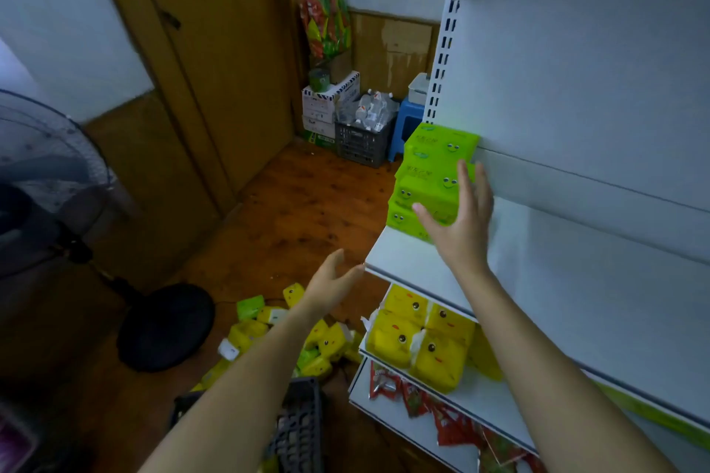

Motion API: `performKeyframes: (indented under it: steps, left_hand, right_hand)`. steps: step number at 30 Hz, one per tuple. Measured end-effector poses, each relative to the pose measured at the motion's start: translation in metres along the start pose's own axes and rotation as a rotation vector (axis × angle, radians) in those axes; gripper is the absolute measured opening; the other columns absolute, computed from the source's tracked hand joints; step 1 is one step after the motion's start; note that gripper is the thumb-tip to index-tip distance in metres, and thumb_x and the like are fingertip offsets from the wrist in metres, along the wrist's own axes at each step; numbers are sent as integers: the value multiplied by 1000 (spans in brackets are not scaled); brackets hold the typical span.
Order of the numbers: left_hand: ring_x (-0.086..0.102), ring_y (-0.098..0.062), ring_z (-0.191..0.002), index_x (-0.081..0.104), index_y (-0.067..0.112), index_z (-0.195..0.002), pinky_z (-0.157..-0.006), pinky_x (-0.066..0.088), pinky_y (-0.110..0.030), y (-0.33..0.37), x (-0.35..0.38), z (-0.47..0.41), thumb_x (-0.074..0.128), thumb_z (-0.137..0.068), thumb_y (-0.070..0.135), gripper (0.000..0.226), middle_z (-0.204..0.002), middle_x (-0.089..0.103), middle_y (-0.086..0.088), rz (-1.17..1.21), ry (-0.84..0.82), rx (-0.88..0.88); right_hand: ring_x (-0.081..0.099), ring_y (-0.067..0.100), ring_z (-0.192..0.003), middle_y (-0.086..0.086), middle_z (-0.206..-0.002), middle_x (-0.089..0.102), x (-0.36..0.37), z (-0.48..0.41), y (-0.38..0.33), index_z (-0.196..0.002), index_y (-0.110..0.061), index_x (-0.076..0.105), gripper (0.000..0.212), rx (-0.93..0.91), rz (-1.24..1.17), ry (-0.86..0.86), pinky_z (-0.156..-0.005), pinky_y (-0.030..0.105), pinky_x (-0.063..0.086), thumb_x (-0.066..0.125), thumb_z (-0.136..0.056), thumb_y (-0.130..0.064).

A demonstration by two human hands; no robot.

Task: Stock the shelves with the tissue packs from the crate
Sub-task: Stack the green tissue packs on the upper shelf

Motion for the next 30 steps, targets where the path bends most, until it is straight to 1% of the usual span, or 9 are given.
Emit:
performKeyframes:
  steps: [2,4,7,9,13,19,25,28,30]
  left_hand:
    - [41,-22,-131,34,15,-143,-103,37,-34,-14,-21,8,53,-94,36,57,-146,40,-4,2,127,-11]
    - [48,-21,-125,41,17,-138,-99,43,-35,-33,-43,22,52,-95,33,47,-138,48,-3,11,213,-17]
    - [52,-15,-114,44,15,-135,-88,44,-28,-74,-81,51,49,-96,29,42,-129,53,-2,4,250,-69]
    - [52,-14,-110,43,14,-136,-82,41,-25,-106,-114,72,49,-97,28,41,-126,53,0,-24,254,-115]
    - [56,-23,-114,46,15,-134,-90,49,-38,-180,-192,112,50,-96,30,41,-128,57,-5,-80,320,-243]
    - [48,-20,-123,45,11,-136,-83,32,-16,-290,-270,153,46,-98,24,40,-133,54,-5,-178,304,-372]
    - [57,-17,-110,51,8,-129,-83,38,-20,-416,-261,158,51,-95,16,36,-117,60,-5,-187,180,-467]
    - [56,-24,-115,52,6,-128,-91,41,-26,-481,-230,147,53,-94,17,36,-124,59,-12,-181,110,-488]
    - [56,-24,-115,49,5,-131,-87,38,-20,-522,-203,140,51,-95,16,38,-128,56,-13,-166,63,-519]
  right_hand:
    - [11,11,-140,8,-154,18,14,15,-22,-142,-26,26,77,-72,-18,-115,-110,24,15,67,-79,-40]
    - [15,12,-141,3,-154,19,36,36,-41,-143,-27,28,74,-109,-21,-265,-107,20,17,68,-82,-35]
    - [20,11,-141,-3,-154,21,78,80,-58,-143,-29,30,69,-78,-43,-452,-108,27,26,65,-84,-36]
    - [18,11,-141,-5,-154,20,110,111,-70,-143,-31,29,67,-25,-55,-565,-108,27,24,62,-86,-39]
    - [18,13,-141,-4,-153,21,178,181,-99,-144,-29,28,65,75,-72,-755,-110,32,24,58,-88,-39]
    - [19,14,-141,-2,-153,20,288,294,-120,-146,-25,25,67,200,-62,-966,-107,28,26,57,-89,-38]
    - [21,15,-141,-2,-153,20,365,411,-76,-146,-30,24,69,383,-28,-1115,-106,31,29,60,-88,-38]
    - [20,16,-141,-1,-152,21,395,458,-30,-146,-29,23,69,456,23,-1174,-107,33,29,60,-88,-37]
    - [19,18,-141,1,-152,21,410,489,8,-146,-26,22,70,525,71,-1202,-108,34,27,59,-88,-37]
Point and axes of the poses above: each hand's wrist, its own z-axis away from the middle knuckle, its own x-axis out of the palm, y = z × x, the point moved 2 cm from there along -z, towards the middle knuckle
